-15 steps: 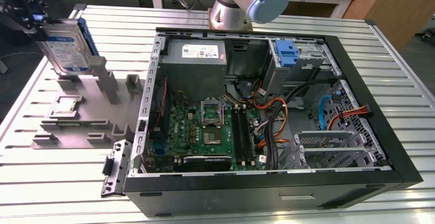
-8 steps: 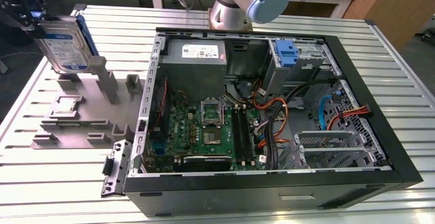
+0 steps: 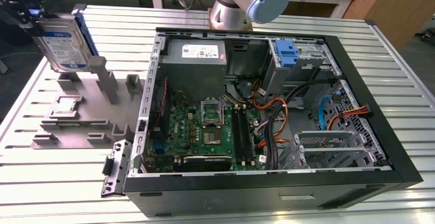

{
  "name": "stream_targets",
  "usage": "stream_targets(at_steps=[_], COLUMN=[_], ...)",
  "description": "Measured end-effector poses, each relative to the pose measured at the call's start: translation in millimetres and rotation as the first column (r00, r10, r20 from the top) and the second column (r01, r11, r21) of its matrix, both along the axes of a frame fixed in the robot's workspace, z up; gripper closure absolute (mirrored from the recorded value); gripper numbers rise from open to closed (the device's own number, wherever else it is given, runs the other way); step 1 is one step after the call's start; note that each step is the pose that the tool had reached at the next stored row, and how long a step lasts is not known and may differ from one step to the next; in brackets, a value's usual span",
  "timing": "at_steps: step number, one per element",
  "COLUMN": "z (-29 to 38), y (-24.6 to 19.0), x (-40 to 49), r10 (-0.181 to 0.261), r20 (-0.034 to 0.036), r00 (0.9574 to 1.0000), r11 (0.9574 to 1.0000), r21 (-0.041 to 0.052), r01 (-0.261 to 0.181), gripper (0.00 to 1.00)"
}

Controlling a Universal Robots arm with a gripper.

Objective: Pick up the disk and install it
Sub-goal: 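Reach for the disk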

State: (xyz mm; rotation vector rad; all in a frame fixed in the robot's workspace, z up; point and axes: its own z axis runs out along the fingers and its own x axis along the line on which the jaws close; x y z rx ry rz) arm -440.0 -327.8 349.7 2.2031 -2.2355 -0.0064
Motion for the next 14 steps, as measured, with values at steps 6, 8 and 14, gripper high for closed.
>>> stream_targets(at_steps=[6,8,14], z=[4.1,5.5,10.5], y=[0.0,0.0,0.0], x=[0.0,0.0,0.0], r10=[0.0,0.0,0.0], r20=[-0.0001,-0.0001,-0.0002], r00=[1.0,1.0,1.0], r11=[1.0,1.0,0.9999], r21=[-0.0046,-0.0067,-0.0134], r01=[0.0,0.0,0.0], gripper=[0.63,0.63,0.63])
